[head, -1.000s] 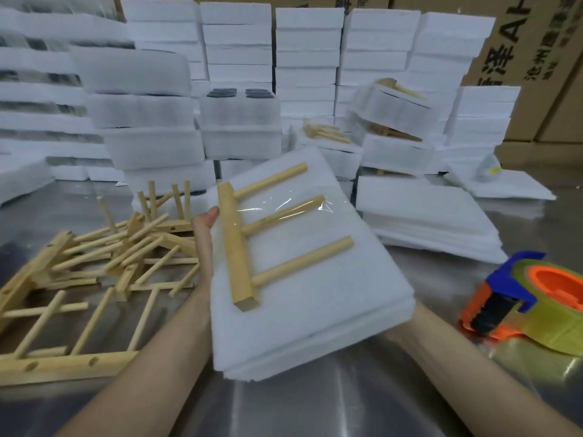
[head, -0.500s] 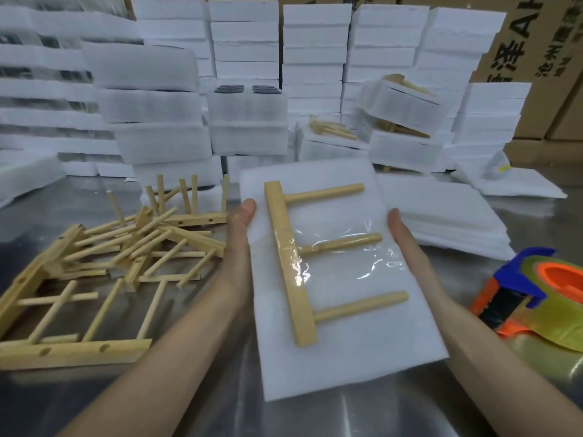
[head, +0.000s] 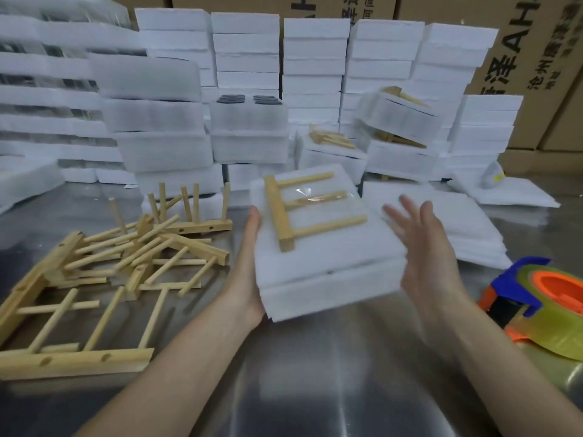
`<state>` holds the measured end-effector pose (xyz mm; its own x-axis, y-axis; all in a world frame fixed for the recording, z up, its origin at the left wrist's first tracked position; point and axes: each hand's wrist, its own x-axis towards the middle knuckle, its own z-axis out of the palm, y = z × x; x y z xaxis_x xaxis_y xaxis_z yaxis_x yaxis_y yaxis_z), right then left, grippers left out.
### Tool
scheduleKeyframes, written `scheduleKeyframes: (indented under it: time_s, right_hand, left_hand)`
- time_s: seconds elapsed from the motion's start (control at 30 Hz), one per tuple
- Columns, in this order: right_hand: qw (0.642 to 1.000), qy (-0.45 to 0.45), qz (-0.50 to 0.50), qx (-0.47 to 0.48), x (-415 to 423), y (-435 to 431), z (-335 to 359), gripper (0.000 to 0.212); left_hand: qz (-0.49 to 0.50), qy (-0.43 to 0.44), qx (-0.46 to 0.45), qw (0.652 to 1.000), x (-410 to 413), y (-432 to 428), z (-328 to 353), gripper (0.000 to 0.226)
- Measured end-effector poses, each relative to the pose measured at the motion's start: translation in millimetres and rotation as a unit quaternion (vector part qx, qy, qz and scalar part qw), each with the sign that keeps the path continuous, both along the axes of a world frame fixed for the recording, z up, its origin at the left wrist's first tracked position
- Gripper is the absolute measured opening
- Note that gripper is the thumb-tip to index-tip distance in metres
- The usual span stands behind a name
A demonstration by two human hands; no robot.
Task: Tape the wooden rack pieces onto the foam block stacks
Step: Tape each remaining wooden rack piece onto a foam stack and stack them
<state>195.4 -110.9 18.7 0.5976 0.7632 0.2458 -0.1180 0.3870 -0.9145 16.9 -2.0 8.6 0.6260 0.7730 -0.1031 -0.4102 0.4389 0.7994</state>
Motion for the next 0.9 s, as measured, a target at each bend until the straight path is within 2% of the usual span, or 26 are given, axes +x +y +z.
scheduleKeyframes:
  time_s: [0.03,0.07,0.1,0.13,0.17,0.2,0.23,0.27,0.33,0.37,0.4,0.5,0.6,0.67,0.77,0.9]
  right_hand:
    - [0.991,-0.114,-0.058,0.043,-1.7,-5.5,2.8,0.044]
    - [0.958,-0.259,-0.1,0.065,-4.5,-11.0,3.9,0.047]
    - [0.899,-0.418,-0.114,0.067,-8.2,-13.8,-2.3,0.056]
    - [0.807,-0.576,-0.118,0.054,-14.5,-14.2,-11.5,0.069]
    - [0.696,-0.706,-0.127,0.034,-22.1,-11.5,-19.4,0.083]
    - [0.601,-0.787,-0.14,0.015,-29.3,-6.1,-26.0,0.093]
    - [0.543,-0.825,-0.157,-0.005,-37.2,0.5,-30.3,0.1]
    - [0.526,-0.831,-0.178,-0.009,-44.4,6.8,-31.3,0.099]
    - [0.515,-0.821,-0.241,0.05,-47.8,11.9,-27.3,0.078]
    - [0.511,-0.81,-0.275,0.089,-43.8,11.8,-23.6,0.066]
    - [0.521,-0.789,-0.304,0.118,-38.1,10.3,-17.8,0.058]
    - [0.604,-0.698,-0.355,0.149,-16.4,13.9,8.4,0.063]
    - [0.632,-0.645,-0.412,0.124,0.5,35.6,44.2,0.072]
    - [0.662,-0.609,-0.425,0.102,11.4,58.5,70.7,0.075]
    - [0.704,-0.592,-0.389,0.051,24.2,96.4,99.5,0.074]
    - [0.693,-0.629,-0.349,-0.05,42.7,151.3,116.3,0.072]
  left_hand:
    - [0.03,-0.01,-0.003,0.999,-0.6,2.4,-0.2,0.062]
    - [0.056,-0.015,-0.003,0.998,-1.1,5.9,-0.1,0.063]
    - [0.079,-0.014,0.006,0.997,-1.6,7.9,-0.1,0.063]
    - [0.103,-0.004,0.019,0.994,-2.4,8.7,-1.5,0.062]
    - [0.125,0.009,0.033,0.992,-2.1,8.4,-4.2,0.062]
    - [0.139,0.022,0.042,0.989,-1.2,6.7,-7.4,0.061]
    - [0.14,0.024,0.039,0.989,-0.3,4.2,-10.5,0.061]
    - [0.13,0.016,0.032,0.991,0.8,1.6,-12.5,0.062]
    - [0.104,-0.005,0.034,0.994,3.4,-0.2,-14.8,0.061]
    - [0.093,-0.013,0.058,0.994,5.0,0.4,-14.6,0.058]
    - [0.089,-0.008,0.102,0.991,7.7,2.3,-15.5,0.052]
    - [0.085,0.092,0.287,0.95,20.4,10.1,-27.7,0.035]
    - [0.031,0.202,0.429,0.88,30.1,10.3,-43.3,0.028]
    - [0.032,0.225,0.477,0.849,30.4,13.3,-49.0,0.025]
    - [0.039,0.229,0.491,0.839,28.2,17.6,-50.7,0.026]
    - [0.049,0.251,0.506,0.824,27.9,21.5,-53.6,0.029]
